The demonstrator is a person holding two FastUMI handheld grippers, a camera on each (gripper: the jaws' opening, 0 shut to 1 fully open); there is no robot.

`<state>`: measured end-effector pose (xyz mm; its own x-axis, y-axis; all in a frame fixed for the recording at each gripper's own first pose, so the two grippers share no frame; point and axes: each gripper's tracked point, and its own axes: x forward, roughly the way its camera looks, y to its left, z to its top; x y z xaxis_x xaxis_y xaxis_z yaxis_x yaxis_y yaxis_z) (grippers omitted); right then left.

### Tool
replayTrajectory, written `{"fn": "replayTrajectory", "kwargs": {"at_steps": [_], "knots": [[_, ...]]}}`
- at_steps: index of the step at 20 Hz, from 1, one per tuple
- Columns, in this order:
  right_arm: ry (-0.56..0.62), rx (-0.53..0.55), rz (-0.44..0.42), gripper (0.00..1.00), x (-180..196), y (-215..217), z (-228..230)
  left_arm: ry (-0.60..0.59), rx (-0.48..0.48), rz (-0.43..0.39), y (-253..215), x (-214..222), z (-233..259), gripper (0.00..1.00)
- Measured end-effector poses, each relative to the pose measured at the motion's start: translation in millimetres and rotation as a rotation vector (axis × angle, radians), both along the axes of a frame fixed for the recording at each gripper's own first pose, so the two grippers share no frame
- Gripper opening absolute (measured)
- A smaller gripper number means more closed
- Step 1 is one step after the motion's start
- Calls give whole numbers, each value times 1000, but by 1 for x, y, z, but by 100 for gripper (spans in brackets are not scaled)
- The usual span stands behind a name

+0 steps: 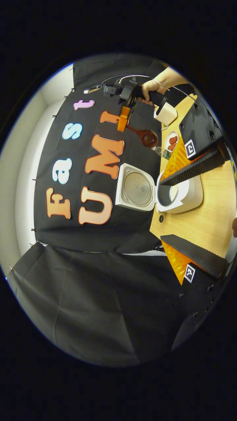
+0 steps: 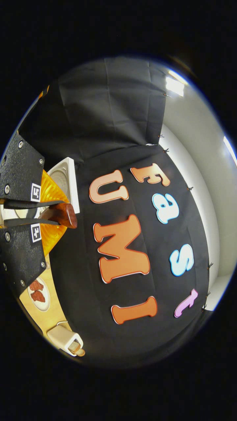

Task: Close the left gripper, press the button to open the rice cooker; take a wooden spoon from the chopstick holder with the right hand, scoop a spoonful of rice and pour it into the rice cooker, then put the wooden spoon back into the chopstick holder.

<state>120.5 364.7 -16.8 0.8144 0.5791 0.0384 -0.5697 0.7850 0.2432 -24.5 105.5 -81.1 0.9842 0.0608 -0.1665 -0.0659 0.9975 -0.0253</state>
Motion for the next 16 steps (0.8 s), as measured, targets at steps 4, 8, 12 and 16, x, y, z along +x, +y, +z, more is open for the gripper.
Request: {"fn": "replayTrajectory", "kwargs": {"at_steps": [4, 8, 12, 16], "knots": [[17, 7, -76, 10, -8, -61, -4, -9, 4, -25, -14, -3, 4, 100], [38, 21, -145, 10, -13, -122, -15, -18, 28, -39, -27, -7, 7, 100], [69, 24, -222, 10, -20, -173, -36, -14, 26, -69, -48, -4, 4, 100], [126, 35, -259, 10, -32, -211, -73, -8, 24, -94, -64, -2, 2, 100]]}}
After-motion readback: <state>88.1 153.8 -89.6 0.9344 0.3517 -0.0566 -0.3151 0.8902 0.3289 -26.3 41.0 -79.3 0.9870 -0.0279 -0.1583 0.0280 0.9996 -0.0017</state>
